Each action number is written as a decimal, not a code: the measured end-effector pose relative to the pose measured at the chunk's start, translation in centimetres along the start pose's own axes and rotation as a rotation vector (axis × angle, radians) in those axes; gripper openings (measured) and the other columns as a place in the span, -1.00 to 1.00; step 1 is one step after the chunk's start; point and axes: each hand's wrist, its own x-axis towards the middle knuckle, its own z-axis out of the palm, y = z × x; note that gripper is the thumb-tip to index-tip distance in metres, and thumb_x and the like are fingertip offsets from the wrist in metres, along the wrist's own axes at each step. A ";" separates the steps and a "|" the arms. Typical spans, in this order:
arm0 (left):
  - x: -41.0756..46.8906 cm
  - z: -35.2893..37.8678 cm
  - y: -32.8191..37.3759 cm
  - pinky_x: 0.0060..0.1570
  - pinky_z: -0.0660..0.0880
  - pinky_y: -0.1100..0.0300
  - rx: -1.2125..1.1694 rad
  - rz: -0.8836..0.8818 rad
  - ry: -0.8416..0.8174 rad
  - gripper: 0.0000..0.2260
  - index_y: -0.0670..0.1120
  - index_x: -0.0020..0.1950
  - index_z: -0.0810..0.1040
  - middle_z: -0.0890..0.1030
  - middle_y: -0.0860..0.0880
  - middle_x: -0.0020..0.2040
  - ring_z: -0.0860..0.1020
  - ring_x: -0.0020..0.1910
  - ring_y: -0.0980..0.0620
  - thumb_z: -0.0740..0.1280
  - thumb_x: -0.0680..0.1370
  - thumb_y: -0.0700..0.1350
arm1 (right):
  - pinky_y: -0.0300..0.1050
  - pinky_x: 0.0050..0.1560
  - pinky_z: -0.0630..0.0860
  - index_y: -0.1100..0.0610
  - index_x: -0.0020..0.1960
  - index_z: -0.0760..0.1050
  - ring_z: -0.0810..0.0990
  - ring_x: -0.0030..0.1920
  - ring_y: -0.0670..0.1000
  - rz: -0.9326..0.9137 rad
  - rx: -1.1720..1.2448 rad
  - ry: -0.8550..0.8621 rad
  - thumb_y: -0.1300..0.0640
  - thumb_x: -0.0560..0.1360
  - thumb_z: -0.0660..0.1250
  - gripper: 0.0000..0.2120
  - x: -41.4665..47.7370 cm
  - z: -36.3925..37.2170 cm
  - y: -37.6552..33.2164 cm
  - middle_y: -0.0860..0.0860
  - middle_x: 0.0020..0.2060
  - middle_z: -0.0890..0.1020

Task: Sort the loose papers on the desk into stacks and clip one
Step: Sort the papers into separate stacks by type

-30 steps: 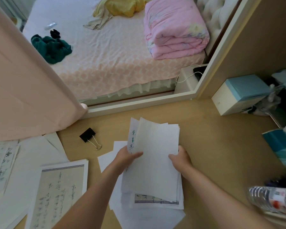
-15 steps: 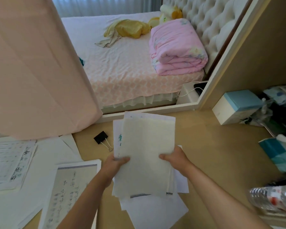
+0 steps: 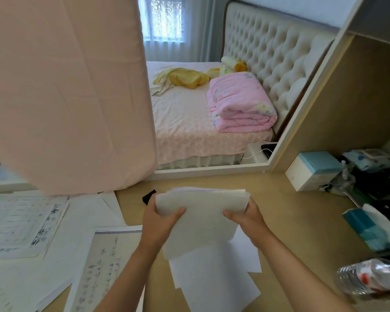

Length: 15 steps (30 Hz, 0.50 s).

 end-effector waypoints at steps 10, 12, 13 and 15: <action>-0.7 -1.3 -0.7 -0.06 0.55 0.21 0.026 0.081 0.063 -0.63 0.27 0.03 0.45 0.57 0.14 0.03 0.57 0.00 0.16 0.55 0.41 -0.05 | -0.02 -0.06 0.56 0.11 0.11 0.52 0.63 -0.03 0.09 0.031 -0.026 0.148 0.36 0.35 0.30 -0.64 -1.2 3.0 -0.1 0.10 -0.04 0.66; -0.8 -1.3 -1.9 -0.04 0.60 0.14 0.048 0.018 -0.009 -0.61 0.25 0.10 0.48 0.60 0.17 0.02 0.59 0.00 0.18 0.56 0.40 -0.01 | -0.04 -0.04 0.56 0.09 0.14 0.52 0.63 0.03 0.13 0.094 -0.054 0.139 0.27 0.27 0.26 -0.55 -1.8 3.4 0.8 0.10 -0.02 0.67; -0.9 -1.4 -2.5 -0.03 0.61 0.10 0.069 -0.003 -0.039 -0.59 0.21 0.17 0.49 0.61 0.16 0.04 0.61 0.01 0.18 0.56 0.40 0.00 | -0.04 -0.05 0.56 0.07 0.16 0.52 0.64 0.04 0.13 0.122 -0.066 0.130 0.25 0.24 0.24 -0.51 -2.2 3.9 1.2 0.09 -0.02 0.67; -0.9 -1.4 -3.6 -0.04 0.62 0.07 0.098 -0.030 -0.060 -0.56 0.15 0.23 0.49 0.63 0.15 0.06 0.62 0.03 0.14 0.54 0.40 -0.01 | -0.09 -0.09 0.56 0.05 0.16 0.51 0.64 -0.01 0.08 0.134 -0.087 0.123 0.25 0.22 0.21 -0.48 -2.7 4.6 1.5 0.04 -0.06 0.67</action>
